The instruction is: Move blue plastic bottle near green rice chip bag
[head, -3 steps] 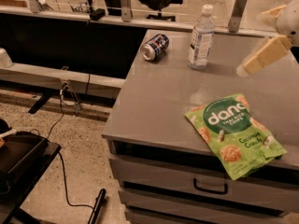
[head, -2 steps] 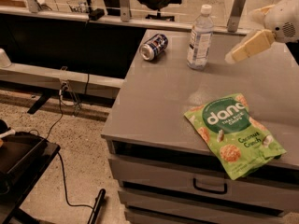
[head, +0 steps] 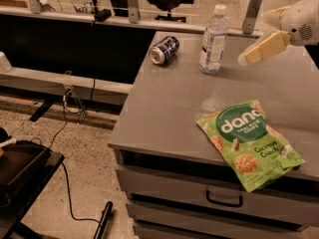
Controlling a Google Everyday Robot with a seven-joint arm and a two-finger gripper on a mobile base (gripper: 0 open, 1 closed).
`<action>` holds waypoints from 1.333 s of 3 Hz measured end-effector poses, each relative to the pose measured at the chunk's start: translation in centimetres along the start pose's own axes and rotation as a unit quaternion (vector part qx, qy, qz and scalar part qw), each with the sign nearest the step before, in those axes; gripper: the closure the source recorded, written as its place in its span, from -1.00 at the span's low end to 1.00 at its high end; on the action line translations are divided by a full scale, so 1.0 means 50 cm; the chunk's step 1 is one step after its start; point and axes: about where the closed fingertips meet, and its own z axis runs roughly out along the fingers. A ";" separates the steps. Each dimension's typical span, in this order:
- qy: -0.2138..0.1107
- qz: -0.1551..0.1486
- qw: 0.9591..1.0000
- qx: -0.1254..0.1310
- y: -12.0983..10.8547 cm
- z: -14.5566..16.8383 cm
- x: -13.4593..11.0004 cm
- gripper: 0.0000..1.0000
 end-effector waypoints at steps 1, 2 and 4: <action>-0.081 0.014 0.997 -0.008 -0.035 0.037 -0.032 -1.00; -0.157 0.033 0.987 -0.008 -0.070 0.072 -0.071 -1.00; -0.209 0.044 0.977 -0.015 -0.081 0.129 -0.115 -1.00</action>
Offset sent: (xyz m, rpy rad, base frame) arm 0.0843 0.0269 0.0356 0.4695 -0.2003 0.0546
